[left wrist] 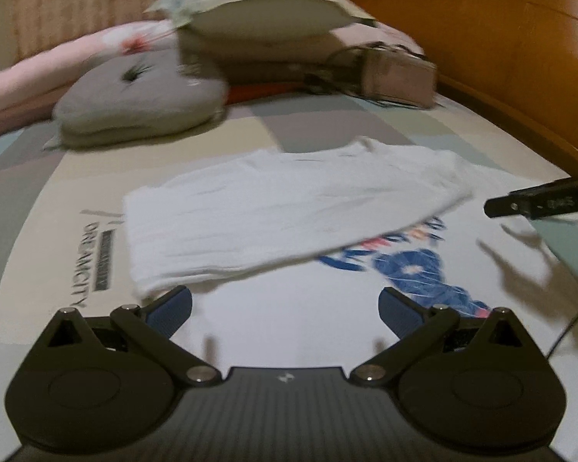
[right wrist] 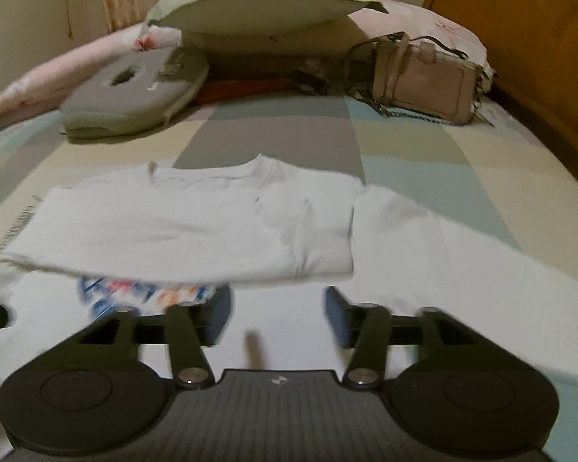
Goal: Fold clothes
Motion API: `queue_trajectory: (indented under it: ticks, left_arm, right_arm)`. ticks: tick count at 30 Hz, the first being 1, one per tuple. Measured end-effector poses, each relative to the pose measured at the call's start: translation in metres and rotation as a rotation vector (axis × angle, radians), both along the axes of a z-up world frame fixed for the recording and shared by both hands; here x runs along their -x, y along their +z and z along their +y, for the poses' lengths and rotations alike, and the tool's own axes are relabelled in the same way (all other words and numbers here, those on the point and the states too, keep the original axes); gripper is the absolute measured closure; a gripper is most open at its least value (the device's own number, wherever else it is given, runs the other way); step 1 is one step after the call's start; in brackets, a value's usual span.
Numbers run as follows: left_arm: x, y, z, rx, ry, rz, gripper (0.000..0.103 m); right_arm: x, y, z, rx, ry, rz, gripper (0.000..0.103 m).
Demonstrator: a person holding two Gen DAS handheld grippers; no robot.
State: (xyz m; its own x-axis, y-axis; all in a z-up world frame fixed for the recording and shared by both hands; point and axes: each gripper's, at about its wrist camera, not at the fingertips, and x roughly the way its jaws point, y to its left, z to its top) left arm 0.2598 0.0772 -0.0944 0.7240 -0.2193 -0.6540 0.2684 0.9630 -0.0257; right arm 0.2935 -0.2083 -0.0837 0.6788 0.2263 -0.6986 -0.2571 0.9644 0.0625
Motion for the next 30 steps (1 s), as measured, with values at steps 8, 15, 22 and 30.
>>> queue_trajectory:
  ticks: [8, 15, 22, 30]
  left_arm:
    - [0.026, -0.001, -0.054, -0.093, -0.176, -0.01, 0.001]
    - [0.03, -0.002, -0.061, -0.103, -0.183, -0.005, 0.001]
    - [0.035, 0.004, -0.058, -0.045, -0.213, -0.051, 0.001]
    - [0.034, 0.005, -0.06, -0.03, -0.216, -0.068, 0.001]
  right_arm:
    - [0.097, -0.019, 0.007, 0.058, 0.01, 0.065, 0.01]
    - [0.144, -0.041, -0.001, 0.074, -0.056, 0.145, 0.0]
    - [0.157, -0.024, 0.009, 0.03, -0.034, 0.091, 0.0]
    - [0.172, -0.044, 0.009, 0.06, -0.018, 0.119, 0.0]
